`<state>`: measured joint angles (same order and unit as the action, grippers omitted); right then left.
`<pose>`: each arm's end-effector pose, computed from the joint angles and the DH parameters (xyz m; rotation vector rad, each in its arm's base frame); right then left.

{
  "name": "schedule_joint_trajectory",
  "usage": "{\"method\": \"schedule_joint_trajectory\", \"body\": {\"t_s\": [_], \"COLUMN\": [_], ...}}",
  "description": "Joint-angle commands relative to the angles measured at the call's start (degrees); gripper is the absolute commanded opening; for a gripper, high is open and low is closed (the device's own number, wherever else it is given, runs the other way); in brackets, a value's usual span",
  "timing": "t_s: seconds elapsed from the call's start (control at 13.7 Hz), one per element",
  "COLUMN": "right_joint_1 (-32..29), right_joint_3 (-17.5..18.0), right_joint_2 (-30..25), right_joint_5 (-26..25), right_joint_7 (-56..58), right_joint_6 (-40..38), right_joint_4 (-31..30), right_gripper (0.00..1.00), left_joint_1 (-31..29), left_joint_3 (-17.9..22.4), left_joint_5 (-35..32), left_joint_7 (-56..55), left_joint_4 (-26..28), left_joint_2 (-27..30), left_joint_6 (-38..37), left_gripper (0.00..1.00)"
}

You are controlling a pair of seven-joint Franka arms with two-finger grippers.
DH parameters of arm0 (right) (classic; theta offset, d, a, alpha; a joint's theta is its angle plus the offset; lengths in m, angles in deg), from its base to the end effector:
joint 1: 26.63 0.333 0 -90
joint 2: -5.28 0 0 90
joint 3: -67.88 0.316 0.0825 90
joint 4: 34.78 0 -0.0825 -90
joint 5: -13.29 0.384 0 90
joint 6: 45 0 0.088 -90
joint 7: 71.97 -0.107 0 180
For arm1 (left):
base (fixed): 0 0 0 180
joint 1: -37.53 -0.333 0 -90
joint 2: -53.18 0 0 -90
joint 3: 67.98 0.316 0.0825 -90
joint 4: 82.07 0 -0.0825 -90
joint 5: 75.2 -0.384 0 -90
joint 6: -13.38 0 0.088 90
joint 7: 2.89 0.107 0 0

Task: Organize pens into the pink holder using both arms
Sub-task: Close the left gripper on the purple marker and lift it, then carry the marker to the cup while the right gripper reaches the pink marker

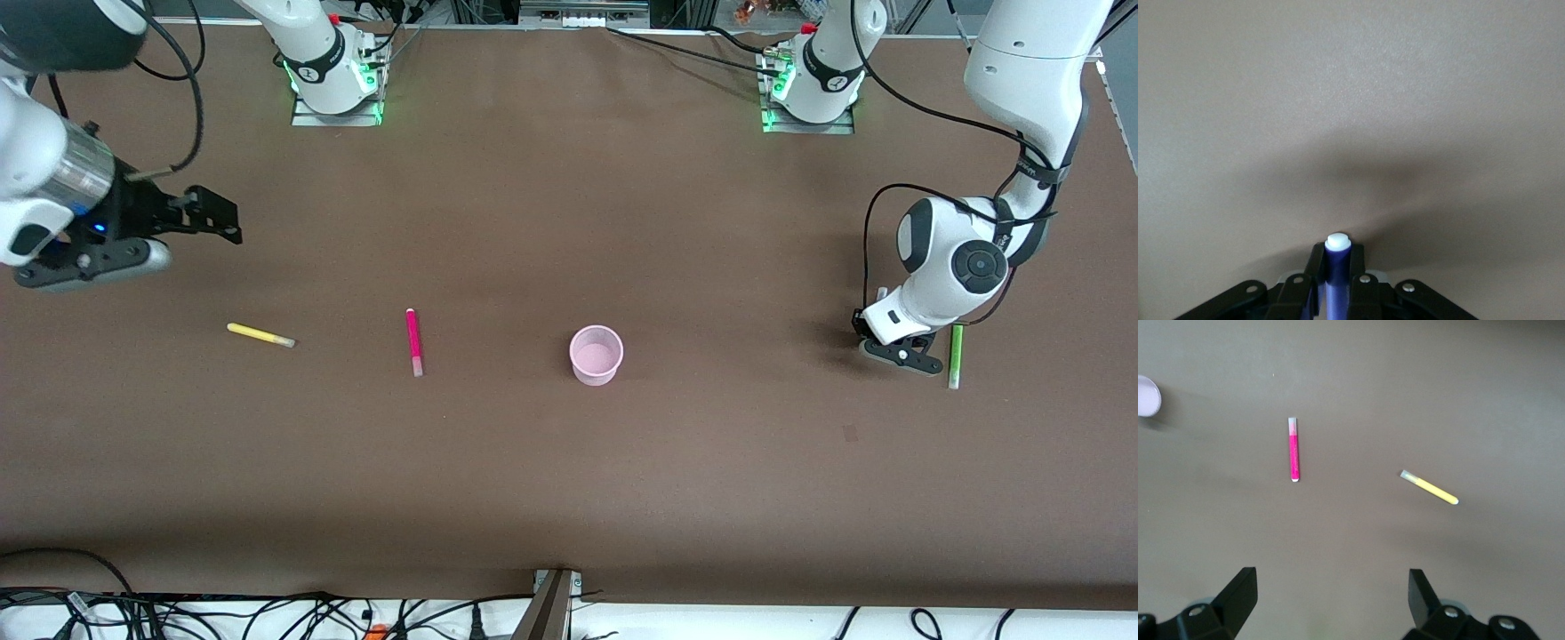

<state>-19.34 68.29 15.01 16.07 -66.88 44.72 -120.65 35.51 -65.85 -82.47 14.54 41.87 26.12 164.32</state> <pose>0.5954 0.0854 0.5598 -3.0713 -0.3407 0.1604 0.5620 0.0380 0.1740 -3.0188 0.5288 0.0248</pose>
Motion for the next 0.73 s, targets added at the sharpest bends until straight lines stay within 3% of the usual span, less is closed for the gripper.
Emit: {"method": "schedule_joint_trajectory", "body": {"t_s": [0.0,0.22,0.36,0.66], "right_joint_1": [0.4,1.4,1.8,2.2], "right_joint_3": [0.2,-0.2,-0.1,0.2], "right_joint_2": [5.4,7.2,7.1,7.1], "right_joint_5": [0.7,1.2,0.7,1.3], "right_joint_7": [0.6,2.3,0.1,-1.4], "right_joint_6": [0.2,-0.2,-0.3,1.4], "right_joint_4": [0.3,0.4,0.3,-2.6], "right_gripper": [1.00,1.00,1.00,1.00], "left_joint_1": [0.2,0.4,0.4,0.4], "left_joint_3": [-0.2,-0.6,-3.3,-10.9], "left_joint_5": [-1.1,-1.1,-0.9,1.4], "left_joint_7": [0.4,1.2,2.3,11.1], "left_joint_4": [-1.8,-10.5,-16.7,-24.7], "left_joint_2": [2.4,3.5,3.4,2.9], "left_joint_6": [-3.5,-19.9,-29.2,-33.5], "left_gripper": [0.00,0.00,0.00,0.00]}}
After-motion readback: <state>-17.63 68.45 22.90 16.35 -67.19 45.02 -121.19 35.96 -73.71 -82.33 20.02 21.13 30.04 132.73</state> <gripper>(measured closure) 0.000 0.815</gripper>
